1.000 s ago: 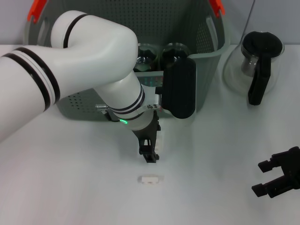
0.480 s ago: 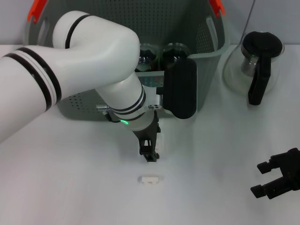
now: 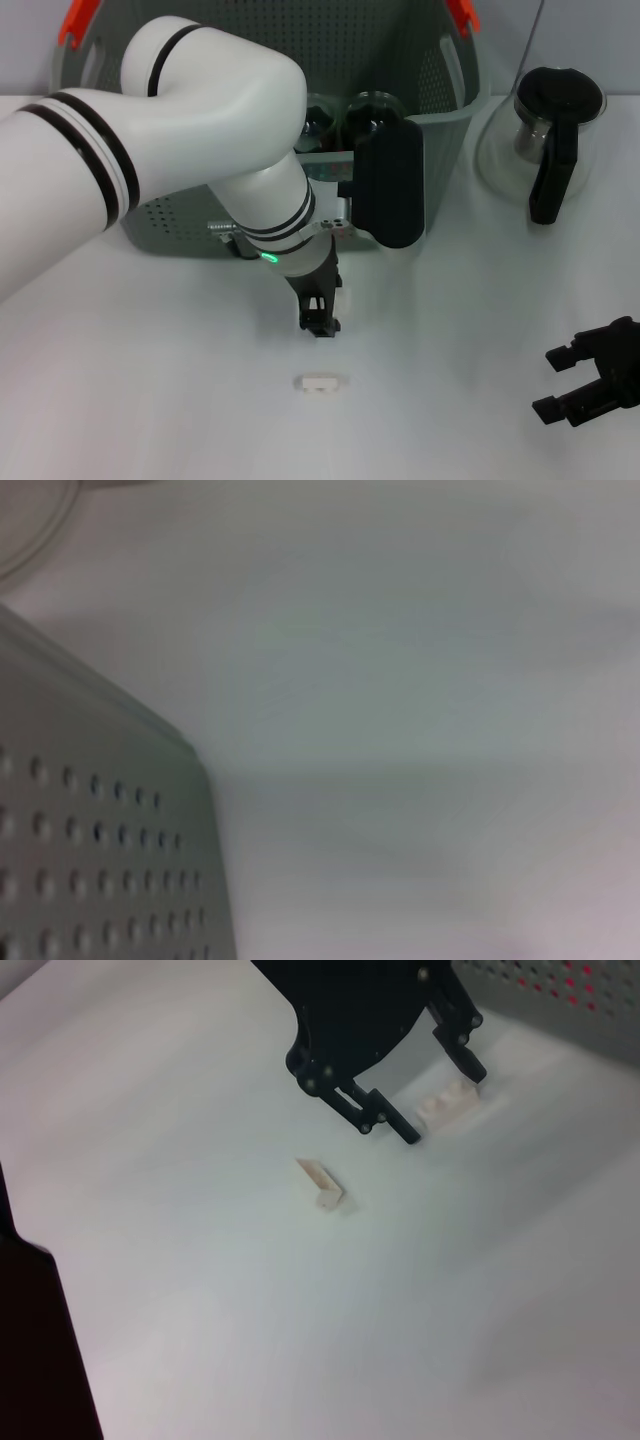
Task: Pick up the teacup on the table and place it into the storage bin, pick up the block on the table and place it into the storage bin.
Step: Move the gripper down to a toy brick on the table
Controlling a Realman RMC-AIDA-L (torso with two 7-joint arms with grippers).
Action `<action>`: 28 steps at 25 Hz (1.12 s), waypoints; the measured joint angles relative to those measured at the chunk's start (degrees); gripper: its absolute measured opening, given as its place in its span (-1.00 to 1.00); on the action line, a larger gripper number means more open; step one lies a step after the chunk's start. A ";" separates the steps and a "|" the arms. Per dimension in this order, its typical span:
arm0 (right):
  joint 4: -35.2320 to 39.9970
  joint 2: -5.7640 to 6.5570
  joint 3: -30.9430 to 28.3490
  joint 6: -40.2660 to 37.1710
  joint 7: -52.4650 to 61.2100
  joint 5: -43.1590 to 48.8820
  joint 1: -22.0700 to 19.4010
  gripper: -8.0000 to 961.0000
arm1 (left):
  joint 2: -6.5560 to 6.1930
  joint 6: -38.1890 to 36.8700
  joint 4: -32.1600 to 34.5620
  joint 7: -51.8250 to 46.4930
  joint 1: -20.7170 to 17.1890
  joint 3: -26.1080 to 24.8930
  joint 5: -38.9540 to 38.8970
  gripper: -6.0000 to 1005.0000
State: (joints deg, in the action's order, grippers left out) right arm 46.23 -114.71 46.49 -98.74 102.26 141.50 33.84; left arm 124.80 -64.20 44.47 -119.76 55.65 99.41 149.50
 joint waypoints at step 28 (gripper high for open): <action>-0.63 -0.34 0.00 0.88 -0.80 0.63 0.18 0.97 | 0.00 0.33 -3.16 -6.24 2.96 2.11 -0.52 0.07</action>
State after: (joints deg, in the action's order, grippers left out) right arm 45.60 -115.05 46.49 -97.86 101.46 142.12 34.02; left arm 124.81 -63.87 41.31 -126.00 58.62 101.53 148.98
